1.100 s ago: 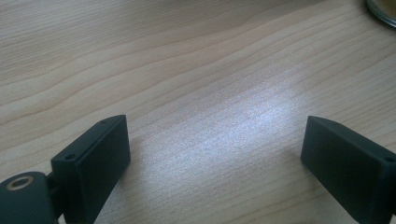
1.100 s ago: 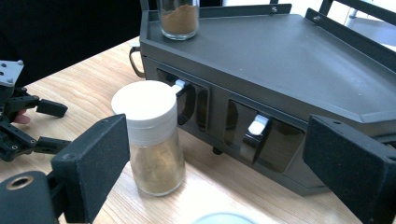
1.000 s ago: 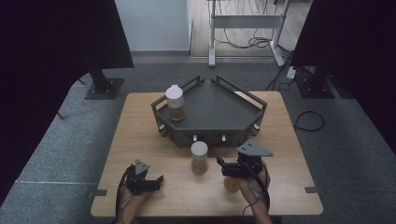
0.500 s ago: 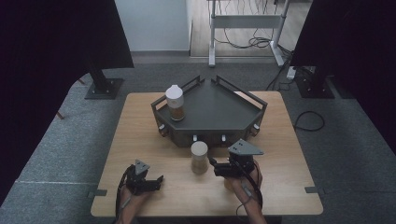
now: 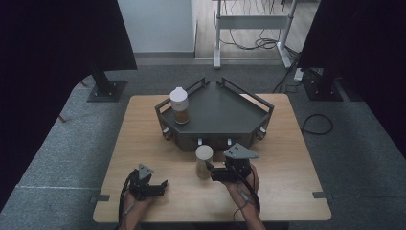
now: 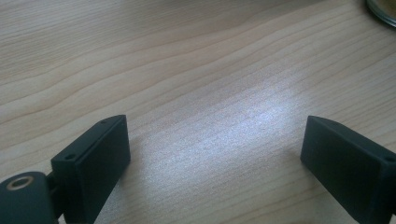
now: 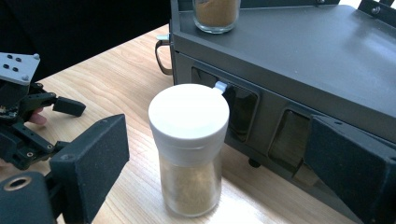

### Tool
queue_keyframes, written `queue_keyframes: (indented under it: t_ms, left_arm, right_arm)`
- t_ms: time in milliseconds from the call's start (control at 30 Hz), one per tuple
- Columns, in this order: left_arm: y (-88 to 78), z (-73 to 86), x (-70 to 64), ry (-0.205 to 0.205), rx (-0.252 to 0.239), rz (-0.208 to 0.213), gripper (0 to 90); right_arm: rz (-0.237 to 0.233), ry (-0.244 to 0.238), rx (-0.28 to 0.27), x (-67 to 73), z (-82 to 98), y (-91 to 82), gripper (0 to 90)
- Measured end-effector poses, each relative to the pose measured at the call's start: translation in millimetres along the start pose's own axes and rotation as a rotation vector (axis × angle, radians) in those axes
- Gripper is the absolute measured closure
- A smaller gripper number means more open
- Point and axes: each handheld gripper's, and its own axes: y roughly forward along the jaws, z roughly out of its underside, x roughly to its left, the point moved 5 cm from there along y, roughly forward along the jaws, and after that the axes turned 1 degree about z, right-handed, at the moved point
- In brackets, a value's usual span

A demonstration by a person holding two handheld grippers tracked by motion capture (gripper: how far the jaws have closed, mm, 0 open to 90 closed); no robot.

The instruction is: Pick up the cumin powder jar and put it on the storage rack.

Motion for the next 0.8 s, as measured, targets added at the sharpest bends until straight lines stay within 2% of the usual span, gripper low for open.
queue_keyframes:
  t_ms: [133, 800]
  left_arm:
    - [0.0, 0.0, 0.0, 0.001, 0.000, 0.001, 7.7]
    - [-0.2, 0.2, -0.1, 0.004, 0.000, 0.005, 7.6]
  right_arm:
    - [-0.003, 0.010, -0.013, 3.9, -0.1, 2.2, 6.3]
    - [0.041, 0.025, -0.007, 25.4, 0.7, 18.9, 6.3]
